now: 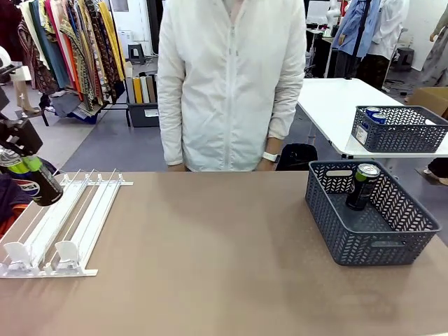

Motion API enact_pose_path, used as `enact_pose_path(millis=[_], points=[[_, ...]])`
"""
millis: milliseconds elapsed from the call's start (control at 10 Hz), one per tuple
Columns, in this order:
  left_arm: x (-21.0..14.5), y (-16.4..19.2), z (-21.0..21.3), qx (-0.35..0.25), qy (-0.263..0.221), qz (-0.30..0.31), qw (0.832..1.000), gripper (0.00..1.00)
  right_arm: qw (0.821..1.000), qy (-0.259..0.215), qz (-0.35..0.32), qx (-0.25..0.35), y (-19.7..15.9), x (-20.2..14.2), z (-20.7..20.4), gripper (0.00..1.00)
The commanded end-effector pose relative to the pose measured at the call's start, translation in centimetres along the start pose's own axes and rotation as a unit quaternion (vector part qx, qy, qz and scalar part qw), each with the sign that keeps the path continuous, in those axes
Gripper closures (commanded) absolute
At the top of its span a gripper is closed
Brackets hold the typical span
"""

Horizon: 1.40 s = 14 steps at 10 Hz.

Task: Retrieve and store the cans from the dispenser.
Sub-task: Pick up one can from the Automatic Can Dispenser and place it in the middle of the table.

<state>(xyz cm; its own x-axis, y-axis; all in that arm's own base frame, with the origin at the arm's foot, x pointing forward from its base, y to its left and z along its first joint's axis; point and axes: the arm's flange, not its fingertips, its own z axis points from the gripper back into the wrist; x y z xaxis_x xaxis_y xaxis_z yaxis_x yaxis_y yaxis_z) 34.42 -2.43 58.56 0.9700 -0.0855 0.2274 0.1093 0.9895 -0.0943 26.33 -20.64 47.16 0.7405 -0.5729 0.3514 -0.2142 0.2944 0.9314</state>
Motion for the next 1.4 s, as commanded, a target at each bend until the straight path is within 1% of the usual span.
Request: enact_pose_path(millis=[0, 200, 300, 400, 600, 700, 900, 1000, 1200, 1300], points=[[0.1, -0.2, 0.4, 0.003, -0.005, -0.002, 1.000, 1.00, 1.000, -0.010, 0.003, 0.013, 0.3, 0.3, -0.2, 0.00], [0.0, -0.1, -0.1, 0.000, 0.001, -0.001, 1.000, 1.00, 1.000, -0.010, 0.003, 0.013, 0.3, 0.3, -0.2, 0.00], [0.4, -0.9, -0.3, -0.051, -0.007, -0.011, 0.999, 1.00, 1.000, -0.010, 0.003, 0.013, 0.3, 0.3, -0.2, 0.00], [1.3, -2.8, -0.4, -0.059, -0.011, 0.006, 0.998, 1.00, 1.000, -0.010, 0.003, 0.013, 0.3, 0.3, -0.2, 0.00], [3.9, -8.9, -1.2, -0.061, -0.019, -0.024, 0.998, 1.00, 1.000, -0.010, 0.003, 0.013, 0.3, 0.3, -0.2, 0.00], [5.2, -12.0, -2.1, -0.061, -0.009, -0.034, 0.998, 1.00, 1.000, -0.010, 0.003, 0.013, 0.3, 0.3, -0.2, 0.00], [7.5, -18.8, -5.0, -0.080, 0.014, -0.080, 0.993, 1.00, 1.000, -0.010, 0.003, 0.013, 0.3, 0.3, -0.2, 0.00], [8.3, -22.1, -6.6, -0.080, 0.023, -0.096, 0.992, 1.00, 1.000, -0.010, 0.003, 0.013, 0.3, 0.3, -0.2, 0.00], [9.2, -28.0, -10.8, -0.061, 0.051, -0.124, 0.989, 1.00, 1.000, -0.010, 0.003, 0.013, 0.3, 0.3, -0.2, 0.00], [9.6, -29.8, -13.3, -0.034, 0.059, -0.128, 0.989, 1.00, 1.000, -0.010, 0.003, 0.013, 0.3, 0.3, -0.2, 0.00]])
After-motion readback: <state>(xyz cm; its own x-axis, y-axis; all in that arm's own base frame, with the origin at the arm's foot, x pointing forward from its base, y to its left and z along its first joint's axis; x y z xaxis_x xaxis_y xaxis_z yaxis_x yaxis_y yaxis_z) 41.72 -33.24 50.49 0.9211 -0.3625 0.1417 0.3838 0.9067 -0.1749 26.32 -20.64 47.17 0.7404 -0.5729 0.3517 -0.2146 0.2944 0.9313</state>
